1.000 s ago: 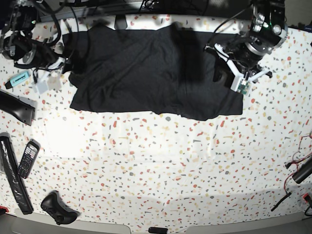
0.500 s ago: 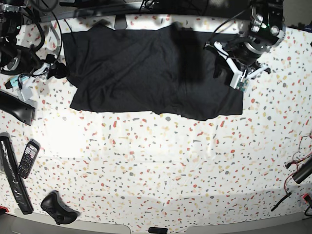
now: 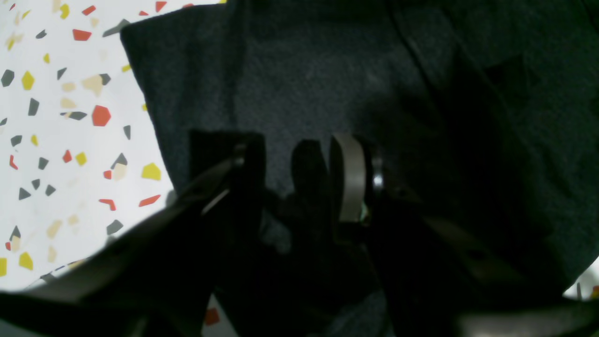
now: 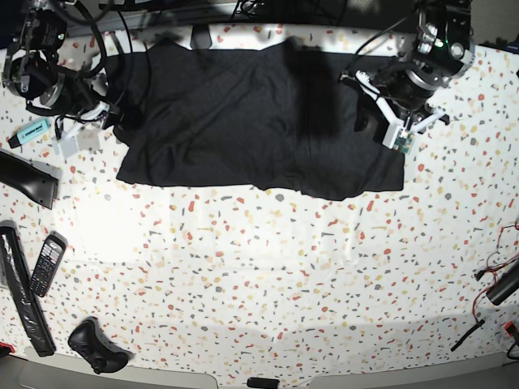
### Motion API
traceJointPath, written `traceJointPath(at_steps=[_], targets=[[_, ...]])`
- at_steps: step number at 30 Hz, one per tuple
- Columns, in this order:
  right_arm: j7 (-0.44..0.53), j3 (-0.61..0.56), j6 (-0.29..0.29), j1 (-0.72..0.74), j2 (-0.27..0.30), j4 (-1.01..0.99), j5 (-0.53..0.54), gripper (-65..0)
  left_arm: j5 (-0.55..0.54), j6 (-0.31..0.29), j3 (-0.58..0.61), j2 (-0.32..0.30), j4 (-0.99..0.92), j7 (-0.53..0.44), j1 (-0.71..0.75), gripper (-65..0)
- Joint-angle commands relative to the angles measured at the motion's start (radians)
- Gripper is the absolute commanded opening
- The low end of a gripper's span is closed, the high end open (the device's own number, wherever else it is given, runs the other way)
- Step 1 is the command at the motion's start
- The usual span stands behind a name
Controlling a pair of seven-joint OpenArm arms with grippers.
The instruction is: Fold the T-shirt properly
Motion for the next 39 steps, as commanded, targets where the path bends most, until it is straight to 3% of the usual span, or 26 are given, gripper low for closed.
traceJointPath(at_steps=[1, 8, 12, 16, 19, 23, 27, 30, 34, 39], targets=[[0.003, 0.003, 0.002, 0.006, 0.002, 0.011, 0.006, -32.5, -0.008, 0.000, -0.001, -0.003, 0.016, -0.022, -0.005, -43.0], [0.029, -0.065, 0.002, 0.008, -0.026, 0.011, 0.003, -32.5, -0.008, 0.000, -0.001, -0.003, 0.016, -0.023, -0.005, -43.0], [0.086, -0.151, 0.002, 0.009, -0.026, 0.012, -0.076, -32.5, -0.008, 0.000, -0.001, -0.003, 0.016, -0.014, -0.005, -43.0], [0.124, -0.216, -0.063, 0.023, -0.026, 0.012, -0.130, -32.5, -0.008, 0.000, -0.001, -0.003, 0.016, 0.002, -0.004, -43.0], [0.123, -0.238, -0.073, 0.050, -0.029, 0.011, -0.129, -32.6, -0.008, 0.000, -0.001, -0.003, 0.016, 0.003, -0.004, -43.0], [0.125, -0.238, -0.084, 0.064, -0.048, 0.012, -0.129, -43.7, -0.007, 0.000, -0.001, -0.004, 0.016, 0.004, -0.004, -43.0], [0.138, -0.237, -0.083, 0.064, -0.053, 0.012, -0.145, -63.2, -0.001, 0.000, -0.001, -0.026, 0.016, 0.004, -0.002, -43.0], [0.169, -0.201, -0.083, 0.064, -0.053, 0.013, -0.174, -65.0, -0.001, 0.000, -0.002, -0.064, 0.016, 0.011, -0.002, -43.0], [0.166, -0.071, -0.068, 0.064, -0.049, 0.038, -0.174, -65.0, -0.001, 0.009, -0.003, -0.118, 0.016, 0.014, -0.002, -43.0], [0.070, 0.060, -0.022, 0.063, -0.042, 0.146, -0.116, -65.0, -0.001, 0.028, -0.003, -0.146, 0.016, 0.014, -0.002, -43.0]])
